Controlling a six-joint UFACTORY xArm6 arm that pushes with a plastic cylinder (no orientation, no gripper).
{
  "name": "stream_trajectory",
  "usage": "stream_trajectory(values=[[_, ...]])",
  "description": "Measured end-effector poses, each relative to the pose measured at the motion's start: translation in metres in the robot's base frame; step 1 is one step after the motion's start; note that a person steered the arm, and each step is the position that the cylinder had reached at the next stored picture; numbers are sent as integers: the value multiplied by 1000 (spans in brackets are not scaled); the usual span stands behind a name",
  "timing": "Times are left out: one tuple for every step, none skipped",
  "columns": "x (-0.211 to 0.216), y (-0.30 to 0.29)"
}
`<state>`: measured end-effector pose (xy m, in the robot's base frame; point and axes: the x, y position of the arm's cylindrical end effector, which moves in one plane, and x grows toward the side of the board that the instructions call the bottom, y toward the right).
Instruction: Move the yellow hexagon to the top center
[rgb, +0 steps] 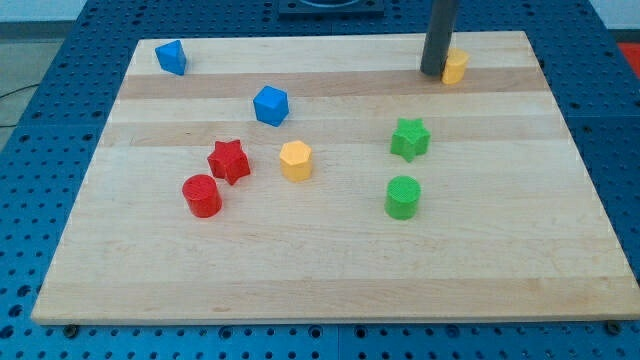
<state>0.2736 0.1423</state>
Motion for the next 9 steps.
stream_trajectory(values=[[23, -18], [85, -88], [160, -141], [207, -168], [201, -183], [166, -202], [132, -210], [108, -211], [77, -200]])
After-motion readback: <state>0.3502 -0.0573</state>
